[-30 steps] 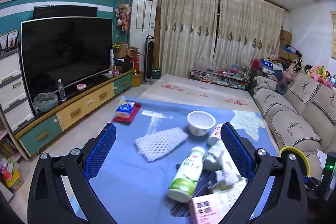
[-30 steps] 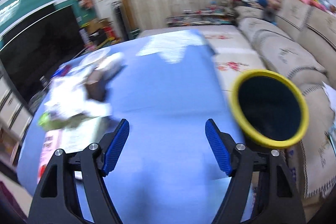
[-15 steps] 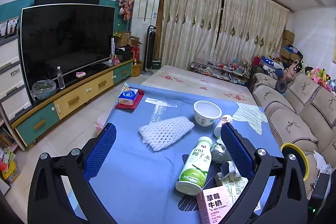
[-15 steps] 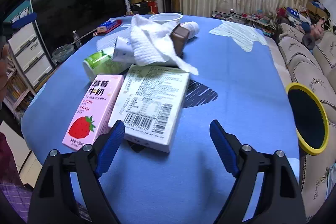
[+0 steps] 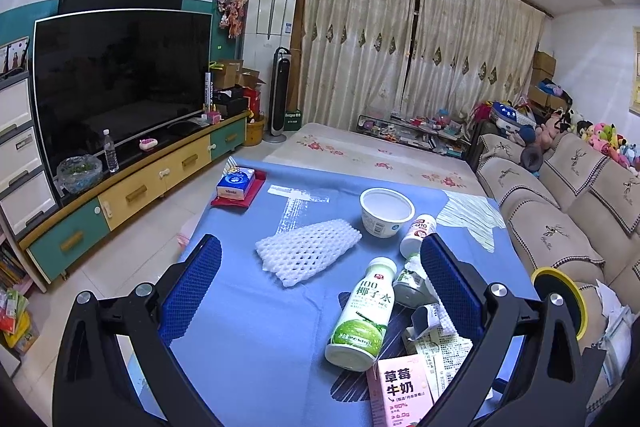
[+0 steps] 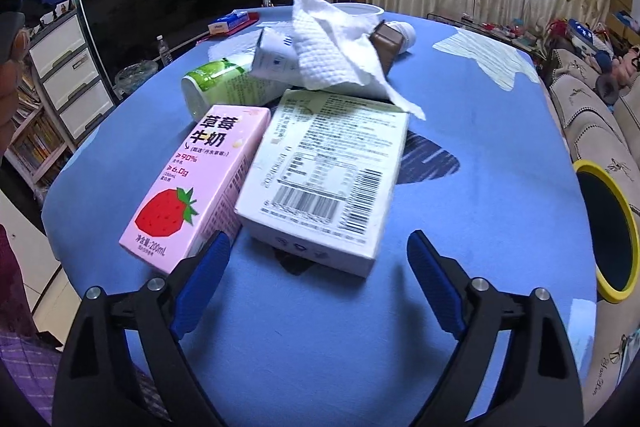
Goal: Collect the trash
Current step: 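Reach the right gripper to the white cardboard box and grasp it, then carry the white box with the right gripper into the bin and release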
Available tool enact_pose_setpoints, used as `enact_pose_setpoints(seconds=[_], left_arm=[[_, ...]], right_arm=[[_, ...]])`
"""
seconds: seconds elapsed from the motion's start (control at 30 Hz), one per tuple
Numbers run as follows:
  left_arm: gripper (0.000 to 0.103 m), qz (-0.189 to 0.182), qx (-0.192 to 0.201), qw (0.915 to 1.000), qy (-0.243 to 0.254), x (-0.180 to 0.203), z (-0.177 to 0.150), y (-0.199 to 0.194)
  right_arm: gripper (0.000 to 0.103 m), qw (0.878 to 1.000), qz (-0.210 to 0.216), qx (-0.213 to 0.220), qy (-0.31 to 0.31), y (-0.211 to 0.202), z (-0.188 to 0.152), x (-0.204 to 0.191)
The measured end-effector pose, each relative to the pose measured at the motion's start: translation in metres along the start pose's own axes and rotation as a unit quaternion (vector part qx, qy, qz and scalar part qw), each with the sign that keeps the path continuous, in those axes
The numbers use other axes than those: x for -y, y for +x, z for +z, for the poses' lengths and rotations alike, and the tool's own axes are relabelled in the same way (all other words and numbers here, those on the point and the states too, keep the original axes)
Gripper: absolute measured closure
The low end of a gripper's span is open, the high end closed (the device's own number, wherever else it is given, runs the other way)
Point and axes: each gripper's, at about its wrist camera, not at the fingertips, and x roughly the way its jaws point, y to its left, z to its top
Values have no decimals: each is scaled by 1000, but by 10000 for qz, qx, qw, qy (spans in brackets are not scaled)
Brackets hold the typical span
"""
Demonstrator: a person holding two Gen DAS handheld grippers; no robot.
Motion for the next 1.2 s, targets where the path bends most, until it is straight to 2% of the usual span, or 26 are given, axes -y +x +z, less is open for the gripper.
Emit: enact_pose_setpoints(seconds=[0.33,0.53,0.6,0.63,1.03,1.2], left_arm=[[5,-28,-74,10000,-18,2,-3,6],[5,-41,-167,9998,28,9,-9,13],[5,-40,-162,9999,42,10,-9,13],[5,-47,-160,9999,41,10,-9,13],[5,-49,-199,9998,27,14,-8,15],[5,-70,-199,9997,95,20,-8,15]], right_arm=[[16,9990,-272,105,344,17,13,2],[16,9987,-438,81,254,31,25,-4],[25,9984,-460,90,323,31,26,0],[25,9984,-447,88,332,30,25,3],[27,9989,247,-93,384,-8,-6,31],[27,9981,-33,34,622,-26,-22,57]])
